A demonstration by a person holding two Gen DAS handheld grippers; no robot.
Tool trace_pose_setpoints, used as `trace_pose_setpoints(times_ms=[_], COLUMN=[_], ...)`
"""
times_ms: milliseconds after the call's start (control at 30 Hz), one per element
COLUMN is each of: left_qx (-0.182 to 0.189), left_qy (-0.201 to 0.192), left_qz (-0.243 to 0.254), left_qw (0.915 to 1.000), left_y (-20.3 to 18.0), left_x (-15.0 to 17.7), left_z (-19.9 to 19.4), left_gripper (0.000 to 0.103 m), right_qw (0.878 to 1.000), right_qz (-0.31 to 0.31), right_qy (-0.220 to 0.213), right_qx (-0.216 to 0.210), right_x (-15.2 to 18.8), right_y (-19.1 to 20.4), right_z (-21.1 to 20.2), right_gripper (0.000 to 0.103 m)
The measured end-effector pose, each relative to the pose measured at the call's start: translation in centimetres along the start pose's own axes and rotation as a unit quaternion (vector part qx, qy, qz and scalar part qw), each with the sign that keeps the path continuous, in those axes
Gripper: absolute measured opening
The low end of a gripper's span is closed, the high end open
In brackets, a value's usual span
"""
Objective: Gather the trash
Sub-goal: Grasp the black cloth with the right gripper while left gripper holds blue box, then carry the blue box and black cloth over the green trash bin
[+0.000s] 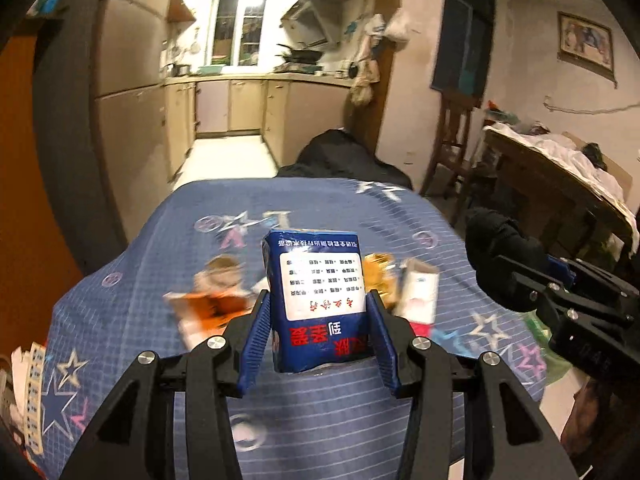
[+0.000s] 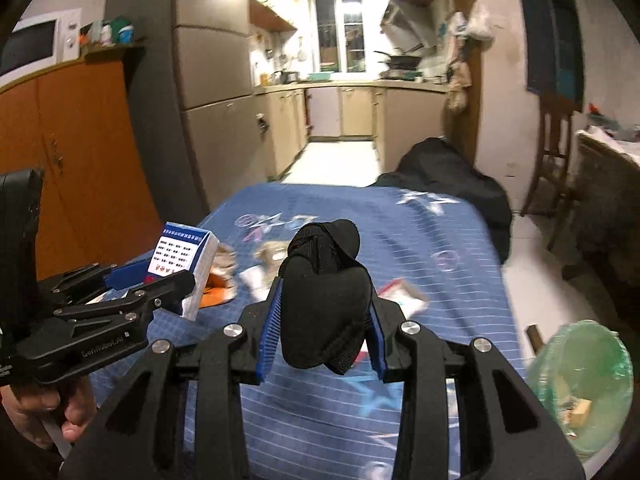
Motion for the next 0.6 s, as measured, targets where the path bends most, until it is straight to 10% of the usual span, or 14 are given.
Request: trace_pose_setpoints(times_ms=[600], left_qx=[0.114], left_qy=[0.007], left_qz=[0.101], left_qw=[0.9883], left_y=[-22.6], left_x=[-3.6], left_z=[3.8], left_gripper=[0.048], right_qw=[0.99], right_qz=[0.077], right_qy=[-0.003], right_qx=[0.122], right_x=[1.1], right_y=[-18.0], right_z=[-7.3], right_gripper=[0.035])
Point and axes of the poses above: each gripper's, at about its wrist camera, not at the fingertips, and z roughly the way its jaws point, y to its left, x to its underside, the point moved 7 cm from there along z, roughly the way its jaws point, and after that the axes turned 1 degree about y, right-handed, at the moved point
